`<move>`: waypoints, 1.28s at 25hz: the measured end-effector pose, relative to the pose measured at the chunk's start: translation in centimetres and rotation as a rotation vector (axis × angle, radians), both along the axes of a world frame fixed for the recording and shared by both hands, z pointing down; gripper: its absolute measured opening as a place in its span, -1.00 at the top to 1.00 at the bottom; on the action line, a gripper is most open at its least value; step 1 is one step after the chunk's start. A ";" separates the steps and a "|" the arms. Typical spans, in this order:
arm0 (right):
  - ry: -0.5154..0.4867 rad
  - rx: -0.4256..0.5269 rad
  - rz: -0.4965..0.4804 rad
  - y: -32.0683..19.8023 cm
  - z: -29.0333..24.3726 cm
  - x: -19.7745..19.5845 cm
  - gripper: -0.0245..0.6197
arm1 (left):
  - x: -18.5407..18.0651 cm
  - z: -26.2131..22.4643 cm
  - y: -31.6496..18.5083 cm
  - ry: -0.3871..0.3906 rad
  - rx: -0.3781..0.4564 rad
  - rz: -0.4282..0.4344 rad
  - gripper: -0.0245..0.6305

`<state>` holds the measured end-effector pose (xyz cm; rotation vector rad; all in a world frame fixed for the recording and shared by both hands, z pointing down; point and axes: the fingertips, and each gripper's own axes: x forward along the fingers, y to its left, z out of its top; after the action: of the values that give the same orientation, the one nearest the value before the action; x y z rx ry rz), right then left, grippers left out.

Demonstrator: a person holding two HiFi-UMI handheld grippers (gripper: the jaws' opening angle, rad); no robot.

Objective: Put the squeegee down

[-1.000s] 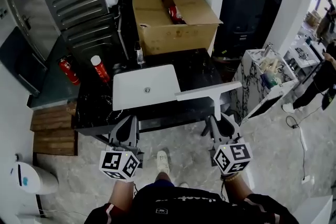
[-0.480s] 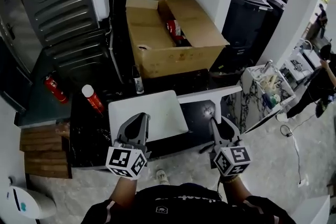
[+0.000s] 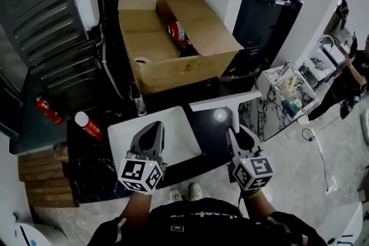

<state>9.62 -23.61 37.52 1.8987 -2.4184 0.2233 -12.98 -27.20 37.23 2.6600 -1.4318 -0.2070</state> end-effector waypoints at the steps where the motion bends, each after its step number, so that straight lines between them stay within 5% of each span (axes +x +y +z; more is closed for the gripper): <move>1: -0.001 0.000 0.006 -0.5 0.0 0.5 0.55 | 0.7 0.1 -0.6 -0.003 0.000 0.010 0.88; 17: -0.046 -0.113 0.234 -4.6 7.3 10.6 0.55 | 16.6 6.2 -8.4 -0.039 -0.087 0.288 0.88; 25: -0.040 -0.415 0.287 -6.9 21.9 12.6 0.55 | 21.7 13.5 -9.3 -0.122 -0.196 0.347 0.88; 32: -0.005 -0.569 0.321 -7.8 28.6 14.2 0.55 | 22.9 17.2 -9.9 -0.171 -0.268 0.351 0.88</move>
<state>23.77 -31.44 66.16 1.9662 -1.7618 0.8269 9.88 -37.15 54.42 2.6902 -0.9239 0.2321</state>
